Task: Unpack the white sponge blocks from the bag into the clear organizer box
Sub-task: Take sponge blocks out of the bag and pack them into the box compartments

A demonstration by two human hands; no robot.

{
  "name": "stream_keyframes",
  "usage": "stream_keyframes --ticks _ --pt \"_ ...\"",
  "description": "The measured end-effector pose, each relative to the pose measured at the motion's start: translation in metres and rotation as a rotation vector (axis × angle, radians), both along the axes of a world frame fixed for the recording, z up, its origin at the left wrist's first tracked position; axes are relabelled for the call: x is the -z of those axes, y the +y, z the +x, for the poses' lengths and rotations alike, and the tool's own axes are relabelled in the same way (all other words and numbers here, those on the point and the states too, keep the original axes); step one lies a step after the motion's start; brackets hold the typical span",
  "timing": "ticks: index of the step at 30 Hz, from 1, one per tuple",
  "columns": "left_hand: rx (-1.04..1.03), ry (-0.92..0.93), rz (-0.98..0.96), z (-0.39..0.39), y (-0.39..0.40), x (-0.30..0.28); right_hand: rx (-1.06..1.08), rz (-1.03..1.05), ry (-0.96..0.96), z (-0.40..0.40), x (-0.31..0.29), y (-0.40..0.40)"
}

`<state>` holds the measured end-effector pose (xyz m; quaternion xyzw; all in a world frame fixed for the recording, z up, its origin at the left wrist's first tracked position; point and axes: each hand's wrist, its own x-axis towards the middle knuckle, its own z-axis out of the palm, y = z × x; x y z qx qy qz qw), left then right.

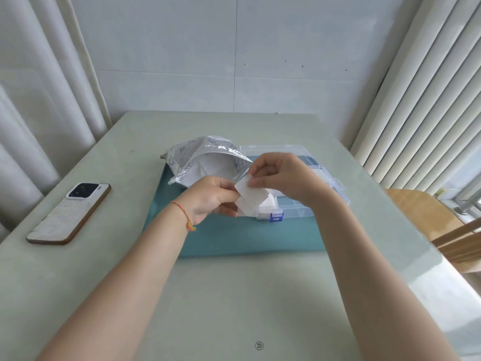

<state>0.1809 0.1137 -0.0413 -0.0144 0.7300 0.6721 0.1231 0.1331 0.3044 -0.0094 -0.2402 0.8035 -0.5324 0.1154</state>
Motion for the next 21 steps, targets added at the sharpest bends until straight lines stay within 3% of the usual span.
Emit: stream_keyframes --ticks 6,11,15,21 --pt "0.107 -0.002 -0.021 -0.013 -0.007 -0.016 -0.074 0.212 0.147 -0.009 -0.022 -0.010" --pt "0.152 -0.067 0.041 -0.021 -0.009 -0.018 -0.082 0.269 0.213 -0.016 -0.028 -0.016" --pt "0.167 -0.040 0.050 -0.022 -0.006 -0.019 -0.079 0.242 0.224 -0.021 -0.025 -0.017" --pt "0.087 0.015 0.085 -0.025 -0.005 -0.026 0.029 0.043 0.176 -0.027 -0.026 -0.012"
